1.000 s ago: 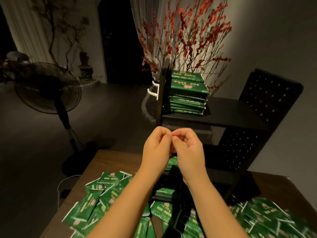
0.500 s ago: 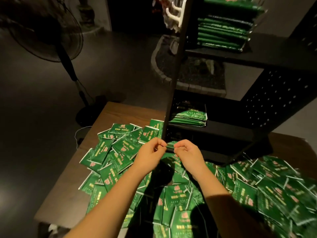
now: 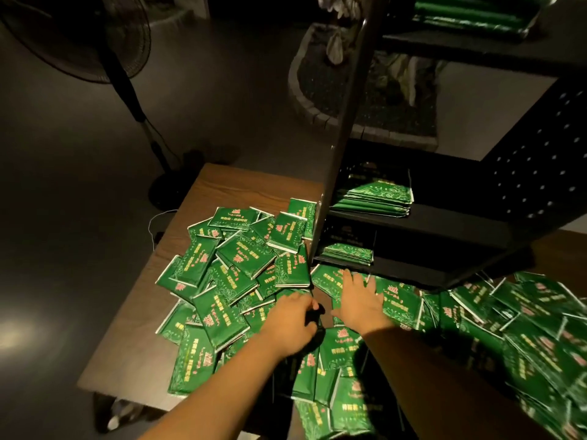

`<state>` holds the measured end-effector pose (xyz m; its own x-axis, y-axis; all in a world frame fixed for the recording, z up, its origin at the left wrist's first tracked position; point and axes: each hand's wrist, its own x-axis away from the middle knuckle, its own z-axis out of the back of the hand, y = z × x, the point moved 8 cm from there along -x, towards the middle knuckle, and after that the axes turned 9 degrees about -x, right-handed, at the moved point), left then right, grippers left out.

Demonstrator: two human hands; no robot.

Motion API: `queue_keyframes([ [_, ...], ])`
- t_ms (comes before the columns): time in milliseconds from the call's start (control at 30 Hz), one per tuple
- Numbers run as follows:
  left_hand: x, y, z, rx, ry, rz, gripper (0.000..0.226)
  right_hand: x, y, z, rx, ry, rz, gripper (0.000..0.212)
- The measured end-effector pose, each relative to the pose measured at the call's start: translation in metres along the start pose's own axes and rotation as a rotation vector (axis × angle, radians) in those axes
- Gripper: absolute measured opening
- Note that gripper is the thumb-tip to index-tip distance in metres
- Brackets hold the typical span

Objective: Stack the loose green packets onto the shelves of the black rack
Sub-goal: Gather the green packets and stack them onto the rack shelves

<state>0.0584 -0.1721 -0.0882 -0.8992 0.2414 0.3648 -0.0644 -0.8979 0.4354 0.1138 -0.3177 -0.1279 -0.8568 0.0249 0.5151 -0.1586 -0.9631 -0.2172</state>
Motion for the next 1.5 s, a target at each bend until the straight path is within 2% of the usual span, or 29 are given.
queue_keyframes([
  [133,-0.002,-0.010,-0.005,0.027,-0.026,0.016,0.035,0.010,0.002,-0.008,0.056,0.088,0.065,0.088],
  [233,-0.003,-0.010,-0.010,0.065,-0.053,0.016,0.033,0.017,0.000,-0.016,0.083,0.071,0.087,0.074],
  [367,-0.005,-0.006,-0.014,0.123,-0.052,0.016,0.035,0.025,0.000,-0.021,0.035,0.068,0.112,0.065],
  [500,-0.005,-0.010,-0.020,0.253,-0.058,0.080,0.029,0.037,0.008,-0.021,-0.191,0.088,0.135,0.063],
  [633,-0.003,-0.019,-0.025,0.399,0.003,0.223,0.004,0.053,0.019,-0.016,-0.404,0.152,0.196,0.057],
  [733,-0.002,-0.018,-0.023,0.469,0.064,0.267,0.007,0.057,0.035,-0.013,-0.486,0.218,0.213,0.054],
  [833,-0.004,-0.008,-0.022,0.448,0.056,0.242,0.006,0.064,0.053,0.007,-0.432,0.360,0.302,0.058],
  [900,-0.005,0.001,-0.026,0.413,0.005,0.213,0.010,0.063,0.066,0.021,-0.261,0.413,0.375,0.062],
  [933,-0.006,0.006,-0.029,0.388,-0.026,0.201,0.013,0.059,0.072,0.022,-0.129,0.337,0.356,0.064],
  [1000,-0.006,0.016,-0.035,0.355,-0.078,0.181,0.020,0.050,0.089,0.019,0.072,0.093,0.203,0.071],
  [1067,-0.006,0.027,-0.040,0.359,-0.135,0.165,0.029,0.046,0.104,0.023,-0.036,-0.026,0.025,0.089],
  [1200,-0.005,0.048,-0.053,0.418,-0.300,0.165,0.051,0.040,0.110,0.039,-0.523,0.021,-0.206,0.095],
  [1267,-0.003,0.059,-0.056,0.478,-0.373,0.177,0.057,0.040,0.104,0.032,-0.660,0.001,-0.223,0.094],
  [1333,-0.004,0.068,-0.058,0.567,-0.404,0.191,0.057,0.042,0.099,0.035,-0.714,0.073,-0.169,0.091],
  [1400,-0.006,0.069,-0.056,0.653,-0.376,0.221,0.055,0.044,0.098,0.038,-0.789,0.127,-0.152,0.088],
  [1467,-0.008,0.061,-0.053,0.744,-0.306,0.274,0.055,0.051,0.101,0.037,-0.885,0.088,-0.178,0.085],
  [1500,-0.009,0.056,-0.050,0.771,-0.259,0.288,0.057,0.056,0.102,0.038,-0.879,0.090,-0.161,0.077],
])
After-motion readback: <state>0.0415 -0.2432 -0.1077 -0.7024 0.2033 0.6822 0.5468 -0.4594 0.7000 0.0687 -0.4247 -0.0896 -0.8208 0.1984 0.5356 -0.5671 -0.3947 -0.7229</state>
